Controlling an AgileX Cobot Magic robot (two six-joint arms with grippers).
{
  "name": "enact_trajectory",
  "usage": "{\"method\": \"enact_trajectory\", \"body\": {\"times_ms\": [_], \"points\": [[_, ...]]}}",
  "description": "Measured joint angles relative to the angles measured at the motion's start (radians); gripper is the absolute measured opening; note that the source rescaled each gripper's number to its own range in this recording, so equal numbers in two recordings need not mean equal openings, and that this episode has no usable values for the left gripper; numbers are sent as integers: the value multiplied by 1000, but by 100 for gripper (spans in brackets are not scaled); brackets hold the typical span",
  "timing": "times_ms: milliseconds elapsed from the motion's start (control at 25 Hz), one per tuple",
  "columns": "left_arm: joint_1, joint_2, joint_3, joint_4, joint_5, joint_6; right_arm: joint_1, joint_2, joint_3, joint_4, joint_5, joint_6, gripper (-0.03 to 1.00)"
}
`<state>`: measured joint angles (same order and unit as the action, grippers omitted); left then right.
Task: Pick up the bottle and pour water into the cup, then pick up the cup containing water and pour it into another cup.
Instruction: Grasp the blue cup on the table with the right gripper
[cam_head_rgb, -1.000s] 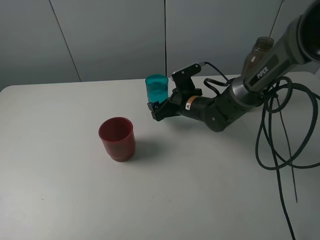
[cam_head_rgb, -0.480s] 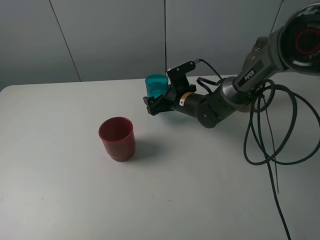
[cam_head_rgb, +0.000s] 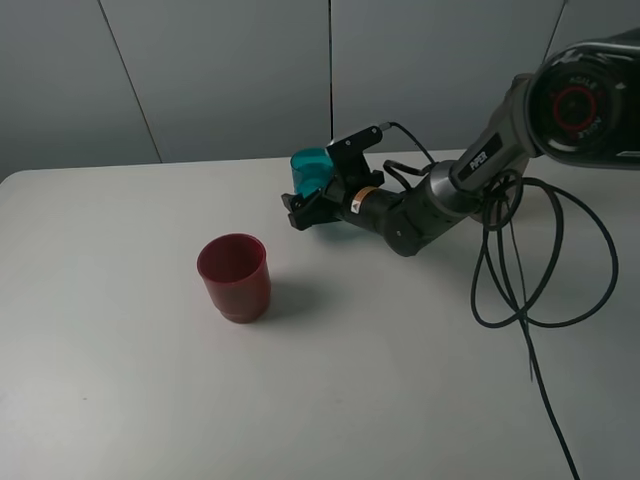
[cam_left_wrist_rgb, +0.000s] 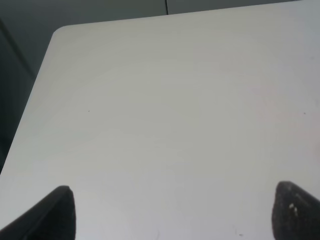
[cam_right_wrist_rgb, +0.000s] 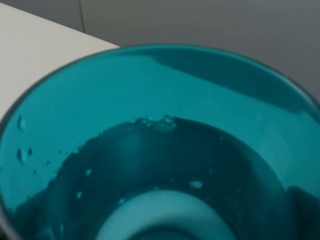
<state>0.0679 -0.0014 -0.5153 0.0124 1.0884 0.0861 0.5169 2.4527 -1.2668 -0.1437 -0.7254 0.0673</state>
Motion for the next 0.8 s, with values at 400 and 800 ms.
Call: {"method": "enact_trajectory", "body": {"times_ms": [400, 800], "points": [[0, 0, 0, 0, 0, 0, 0, 8, -15, -4, -26, 0, 100], [0, 0, 0, 0, 0, 0, 0, 19, -20, -10, -47, 0, 100]]}}
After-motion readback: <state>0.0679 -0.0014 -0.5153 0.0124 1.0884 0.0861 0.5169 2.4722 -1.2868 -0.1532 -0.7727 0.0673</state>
